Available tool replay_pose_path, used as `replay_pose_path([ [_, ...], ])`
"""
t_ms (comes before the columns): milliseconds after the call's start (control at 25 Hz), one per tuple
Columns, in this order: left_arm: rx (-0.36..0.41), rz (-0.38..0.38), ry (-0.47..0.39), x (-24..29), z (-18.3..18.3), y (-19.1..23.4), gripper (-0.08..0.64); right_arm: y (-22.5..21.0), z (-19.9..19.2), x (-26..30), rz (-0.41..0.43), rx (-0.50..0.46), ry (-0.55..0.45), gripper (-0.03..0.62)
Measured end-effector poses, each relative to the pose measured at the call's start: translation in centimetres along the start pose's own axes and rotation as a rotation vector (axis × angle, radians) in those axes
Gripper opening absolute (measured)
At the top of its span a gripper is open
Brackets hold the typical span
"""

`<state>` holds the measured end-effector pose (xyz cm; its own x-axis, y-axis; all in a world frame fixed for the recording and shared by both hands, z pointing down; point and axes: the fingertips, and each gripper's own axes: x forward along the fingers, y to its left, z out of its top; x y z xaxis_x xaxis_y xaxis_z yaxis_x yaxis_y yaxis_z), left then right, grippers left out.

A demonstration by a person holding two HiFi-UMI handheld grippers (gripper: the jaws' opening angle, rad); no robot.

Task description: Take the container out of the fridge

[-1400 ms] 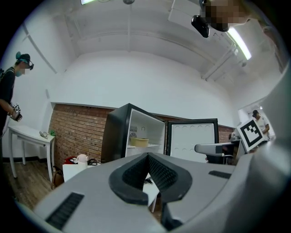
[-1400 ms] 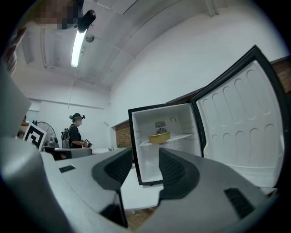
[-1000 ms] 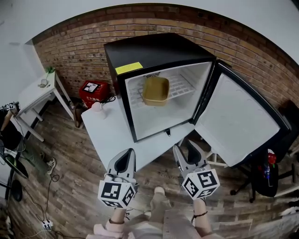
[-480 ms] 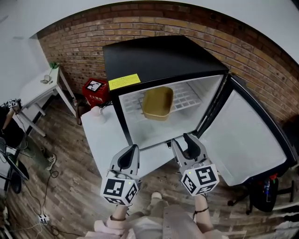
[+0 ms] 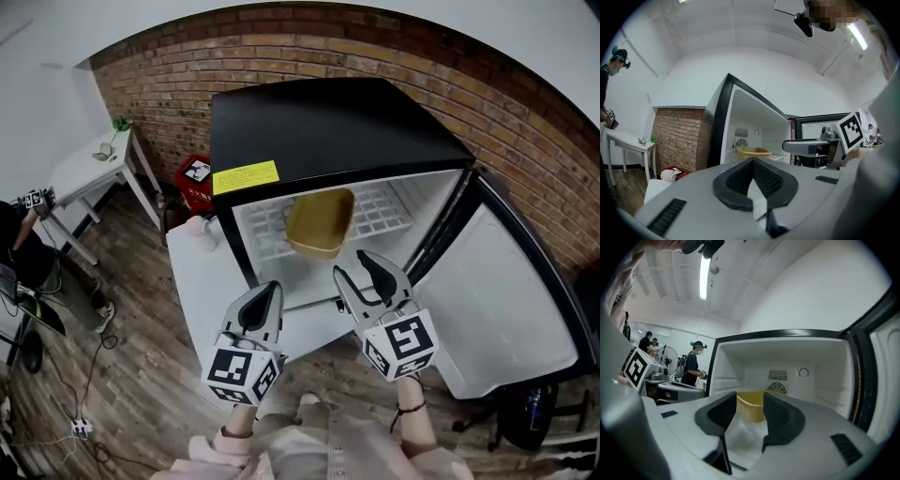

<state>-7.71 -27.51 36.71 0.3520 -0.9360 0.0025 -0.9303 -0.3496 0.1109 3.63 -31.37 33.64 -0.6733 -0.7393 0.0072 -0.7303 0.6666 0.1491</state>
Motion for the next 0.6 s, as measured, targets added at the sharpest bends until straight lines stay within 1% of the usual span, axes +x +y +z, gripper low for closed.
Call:
replay_pose_path([
  [160,-0.003,0.008,0.000,0.6,0.0,0.2,-0.008,0.4,0.5,1.5,0.081,-0.088,0.035,0.173],
  [360,-0.008,0.008,0.009,1.2,0.1,0.6,-0.008,1.1,0.6,3.1,0.174,-0.189,0.102,0.173],
  [600,-0.021,-0.021,0.026,2.1,-0.2,0.8,-0.008,1.6,0.6,4.9,0.259,-0.290,0.177,0.173],
])
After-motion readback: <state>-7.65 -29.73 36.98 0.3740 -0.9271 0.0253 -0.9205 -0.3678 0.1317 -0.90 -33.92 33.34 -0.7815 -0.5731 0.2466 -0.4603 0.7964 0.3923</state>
